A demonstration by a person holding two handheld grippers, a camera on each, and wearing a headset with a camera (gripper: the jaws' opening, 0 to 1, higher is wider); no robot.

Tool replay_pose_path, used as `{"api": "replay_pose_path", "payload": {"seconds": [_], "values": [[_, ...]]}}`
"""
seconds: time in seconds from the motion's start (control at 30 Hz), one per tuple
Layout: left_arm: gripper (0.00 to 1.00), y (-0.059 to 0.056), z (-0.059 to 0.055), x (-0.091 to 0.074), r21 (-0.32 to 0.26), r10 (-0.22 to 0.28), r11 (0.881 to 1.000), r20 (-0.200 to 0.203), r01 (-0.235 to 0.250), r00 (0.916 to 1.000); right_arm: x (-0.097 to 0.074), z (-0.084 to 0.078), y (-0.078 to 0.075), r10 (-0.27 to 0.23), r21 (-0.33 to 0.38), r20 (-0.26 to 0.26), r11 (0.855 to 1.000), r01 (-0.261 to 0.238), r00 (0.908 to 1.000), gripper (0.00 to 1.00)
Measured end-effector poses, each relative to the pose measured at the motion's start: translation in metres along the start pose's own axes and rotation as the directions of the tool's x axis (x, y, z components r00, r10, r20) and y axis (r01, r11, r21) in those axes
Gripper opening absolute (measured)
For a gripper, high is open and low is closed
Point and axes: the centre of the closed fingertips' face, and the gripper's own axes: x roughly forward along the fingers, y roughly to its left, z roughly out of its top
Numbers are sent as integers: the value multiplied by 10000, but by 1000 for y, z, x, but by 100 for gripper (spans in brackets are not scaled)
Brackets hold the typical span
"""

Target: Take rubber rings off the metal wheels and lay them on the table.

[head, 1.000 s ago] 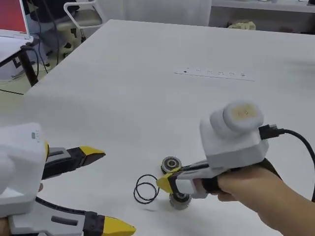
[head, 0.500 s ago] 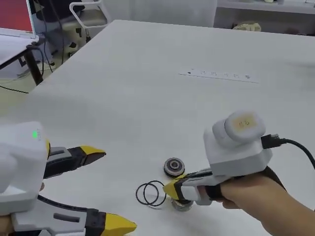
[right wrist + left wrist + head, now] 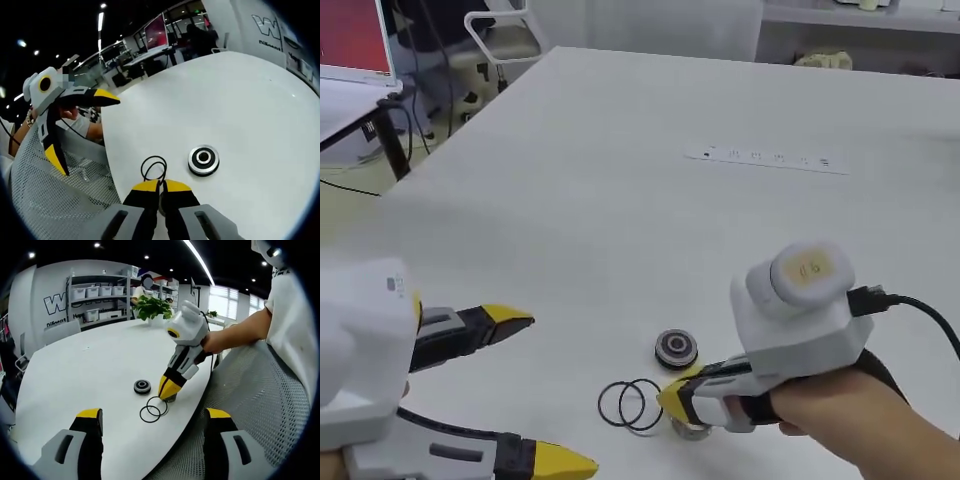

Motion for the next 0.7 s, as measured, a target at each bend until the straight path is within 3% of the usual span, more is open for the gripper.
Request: {"api": "replay_pose_path", "payload": {"seconds": [0.27,0.57,0.7], "values": [[80,2,0,-1,49,114,9999,-23,-114,9999,-5,-1,0,-125,-416,-139,9991,119,9998,1],[79,5,1,-2,-36,258,9997,66,-257,9996,-7,-2,1,-12,-308,-185,9995,6,9998,2],[78,5,0,-2,-37,265,9996,40,-265,9996,-7,-5,1,-157,-745,-403,9971,126,9991,3]]}}
